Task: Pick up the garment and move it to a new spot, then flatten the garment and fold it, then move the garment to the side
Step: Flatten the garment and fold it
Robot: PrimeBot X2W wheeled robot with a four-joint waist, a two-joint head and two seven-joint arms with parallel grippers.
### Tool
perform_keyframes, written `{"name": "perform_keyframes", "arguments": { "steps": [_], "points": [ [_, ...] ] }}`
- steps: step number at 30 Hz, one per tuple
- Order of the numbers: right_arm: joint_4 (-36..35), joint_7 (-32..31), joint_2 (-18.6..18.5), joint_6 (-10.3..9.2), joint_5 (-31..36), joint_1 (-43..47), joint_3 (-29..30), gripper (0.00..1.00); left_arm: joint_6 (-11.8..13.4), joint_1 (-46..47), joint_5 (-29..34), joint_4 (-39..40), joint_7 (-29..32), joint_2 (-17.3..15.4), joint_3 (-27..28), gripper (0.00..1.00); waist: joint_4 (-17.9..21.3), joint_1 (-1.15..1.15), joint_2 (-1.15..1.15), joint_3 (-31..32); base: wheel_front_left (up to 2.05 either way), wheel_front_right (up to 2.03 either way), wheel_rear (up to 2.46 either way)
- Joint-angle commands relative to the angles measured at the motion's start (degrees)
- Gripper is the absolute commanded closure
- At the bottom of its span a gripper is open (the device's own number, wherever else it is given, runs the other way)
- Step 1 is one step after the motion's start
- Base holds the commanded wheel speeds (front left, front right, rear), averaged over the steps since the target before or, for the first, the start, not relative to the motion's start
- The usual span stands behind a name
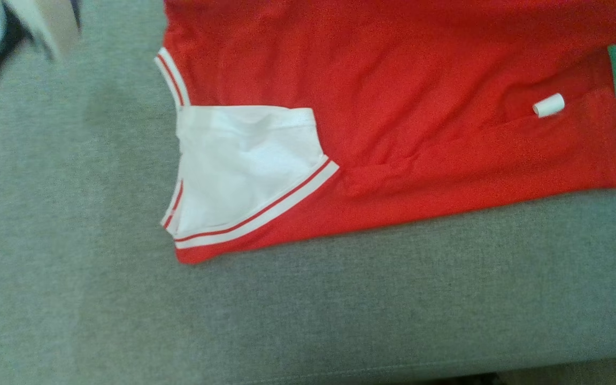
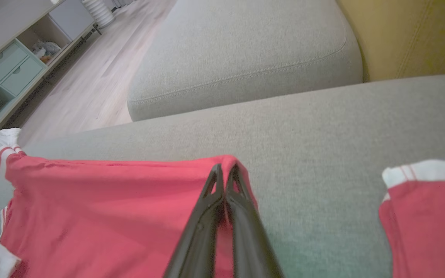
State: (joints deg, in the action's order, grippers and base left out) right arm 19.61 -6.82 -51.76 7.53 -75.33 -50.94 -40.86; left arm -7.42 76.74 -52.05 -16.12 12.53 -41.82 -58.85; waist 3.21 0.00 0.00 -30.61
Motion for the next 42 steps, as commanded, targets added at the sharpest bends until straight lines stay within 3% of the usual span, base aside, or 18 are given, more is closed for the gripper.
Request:
{"name": "perform_keyframes", "arguments": {
  "steps": [1, 4, 9, 13, 17, 24, 25, 26, 27, 33, 36, 39, 41, 42],
  "points": [
    [-1.7, 1.3, -3.6, -0.04, -0.9, 3.8, 0.0, 1.00, 1.1, -1.2, -0.8, 3.6, -0.1, -4.3, 2.0, 1.00, -1.5, 0.00, 0.00, 1.9, 0.00, 0.00, 0.00],
    [-2.4, 2.3, -4.8, -0.04, -1.9, 6.8, -0.2, 1.00, 2.7, -5.2, -1.7, 7.8, -0.1, -6.7, 1.4, 1.00, -2.1, 0.00, 0.00, 3.1, 0.00, 0.00, 0.00],
    [-4.0, 4.7, -7.3, -0.04, -3.7, 13.7, -0.5, 1.00, 7.7, -15.0, -4.0, 18.5, -0.3, -12.1, -0.5, 1.00, -3.6, 0.00, 0.00, 5.6, 0.00, 0.00, 0.00],
    [-4.8, 6.1, -9.0, -0.04, -4.3, 18.2, -0.9, 1.00, 11.7, -21.8, -5.2, 25.2, -1.4, -14.6, -2.3, 1.00, -4.3, 0.00, 0.00, 6.5, 0.00, 0.00, 0.00],
    [-5.0, 7.5, -10.1, -0.04, -4.5, 21.5, -0.9, 1.00, 14.8, -26.5, -4.5, 29.3, -3.0, -15.2, -4.3, 1.00, -4.8, 0.00, 0.00, 6.3, 0.00, 0.00, 0.00],
    [-4.1, 9.9, -8.9, -0.04, -4.1, 24.8, -0.7, 1.00, 18.5, -32.0, -3.5, 29.8, -6.7, -12.0, -6.7, 1.00, -4.9, 0.00, 0.00, 5.2, 0.00, 0.00, 0.00],
    [-3.9, 10.2, -8.3, -0.04, -4.1, 25.3, -0.7, 0.94, 18.9, -32.7, -3.5, 29.3, -7.4, -11.3, -6.9, 0.84, -4.9, 0.00, 0.00, 5.2, 0.00, 0.00, 0.00],
    [-3.6, 10.7, -7.8, -0.04, -3.8, 25.6, -0.7, 0.58, 19.4, -33.4, -3.5, 28.8, -8.3, -10.7, -6.9, 0.55, -4.8, 0.00, 0.00, 5.3, 0.00, 0.00, 0.00],
    [-2.9, 11.8, -7.1, -0.04, -3.4, 25.9, -0.5, 0.00, 20.0, -34.1, -3.5, 28.2, -9.4, -9.9, -6.9, 0.00, -4.7, 0.00, 0.00, 5.5, 0.00, 0.00, 0.00],
    [3.6, 20.8, -1.1, -0.04, 1.8, 28.7, 3.8, 0.00, 26.4, -39.6, -2.0, 22.1, -21.6, -3.2, -5.0, 0.00, -4.9, 0.00, 0.00, 9.6, 0.00, 0.00, 0.00],
    [6.6, 21.7, 4.7, -0.04, 5.8, 31.1, 9.5, 0.00, 31.0, -43.7, -1.2, 18.5, -26.5, 1.7, -2.5, 0.00, -4.8, 0.00, 0.00, 12.6, 0.00, 0.00, 0.00],
    [7.4, 21.8, 11.4, -0.04, 12.1, 34.6, 17.6, 0.00, 34.5, -48.5, 1.1, 16.7, -27.4, 6.6, 1.7, 0.00, -5.0, 0.00, 0.00, 15.3, 0.00, 0.00, 0.00],
    [8.0, 21.8, 15.6, -0.04, 16.0, 37.1, 22.4, 0.00, 35.9, -51.6, 5.6, 17.2, -27.5, 10.0, 5.7, 0.00, -5.6, 0.00, 0.00, 16.7, 0.00, 0.00, 0.00],
    [8.8, 21.8, 18.9, -0.04, 19.6, 38.8, 26.2, 0.00, 36.2, -55.2, 10.3, 18.3, -27.5, 13.8, 9.8, 0.00, -6.6, 0.00, 0.00, 17.7, 0.00, 0.00, 0.00]
  ]
}}
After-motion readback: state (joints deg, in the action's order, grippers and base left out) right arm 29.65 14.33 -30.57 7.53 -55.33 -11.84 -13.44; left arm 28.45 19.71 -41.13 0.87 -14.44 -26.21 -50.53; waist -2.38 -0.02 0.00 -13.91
